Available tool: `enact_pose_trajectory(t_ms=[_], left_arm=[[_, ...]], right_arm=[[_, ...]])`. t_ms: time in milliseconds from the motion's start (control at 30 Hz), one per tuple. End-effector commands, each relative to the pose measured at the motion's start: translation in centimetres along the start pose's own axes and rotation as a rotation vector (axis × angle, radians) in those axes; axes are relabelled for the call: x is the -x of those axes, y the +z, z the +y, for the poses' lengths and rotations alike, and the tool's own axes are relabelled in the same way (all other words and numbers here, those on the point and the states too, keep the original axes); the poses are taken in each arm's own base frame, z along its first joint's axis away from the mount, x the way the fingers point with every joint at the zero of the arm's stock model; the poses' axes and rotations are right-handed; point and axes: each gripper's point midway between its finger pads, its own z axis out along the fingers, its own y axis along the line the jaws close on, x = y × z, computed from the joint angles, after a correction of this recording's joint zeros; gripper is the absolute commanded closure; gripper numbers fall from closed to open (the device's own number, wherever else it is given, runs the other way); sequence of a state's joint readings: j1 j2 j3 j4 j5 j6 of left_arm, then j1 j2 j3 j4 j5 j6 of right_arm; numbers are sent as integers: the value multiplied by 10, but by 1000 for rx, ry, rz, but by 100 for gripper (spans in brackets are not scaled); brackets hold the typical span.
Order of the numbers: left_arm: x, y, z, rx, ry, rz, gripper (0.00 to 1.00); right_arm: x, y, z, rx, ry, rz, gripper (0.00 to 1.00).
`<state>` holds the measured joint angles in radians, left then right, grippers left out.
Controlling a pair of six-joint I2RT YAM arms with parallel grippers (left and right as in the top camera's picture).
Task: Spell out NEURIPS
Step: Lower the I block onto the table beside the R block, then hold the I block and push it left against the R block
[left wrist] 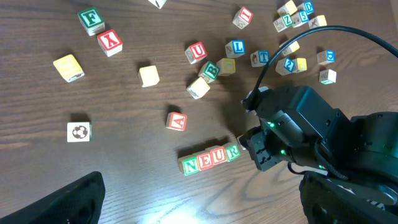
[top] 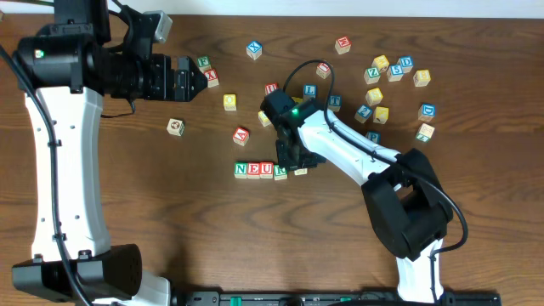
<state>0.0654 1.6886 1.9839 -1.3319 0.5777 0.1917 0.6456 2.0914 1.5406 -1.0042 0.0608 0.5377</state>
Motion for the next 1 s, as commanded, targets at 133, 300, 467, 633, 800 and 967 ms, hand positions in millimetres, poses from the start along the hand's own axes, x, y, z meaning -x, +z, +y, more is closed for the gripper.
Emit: enact_pose_trajectory(t_ms=[133,300,467,633,800,967], left_arm=[[3,-7,-4,-5,22,-21,2],[3,-7,-4,-5,22,-21,2],[3,-7,-4,-5,23,-21,2],[3,-7,-4,-5,22,-21,2],[3,-7,-4,-5,22,-21,2],[3,-7,-4,-5,22,-21,2]], right_arm=[[1,-9,-3,-16,25,-34,99],[-3,-2,-5,-24,24,-32,99],[-5,3,-5,-25,24,-29,99],[-7,3,-1,-4,21,-20,99],[-10,2,8,4,12,-25,98],[-14,1,18,10,0,-34,97]])
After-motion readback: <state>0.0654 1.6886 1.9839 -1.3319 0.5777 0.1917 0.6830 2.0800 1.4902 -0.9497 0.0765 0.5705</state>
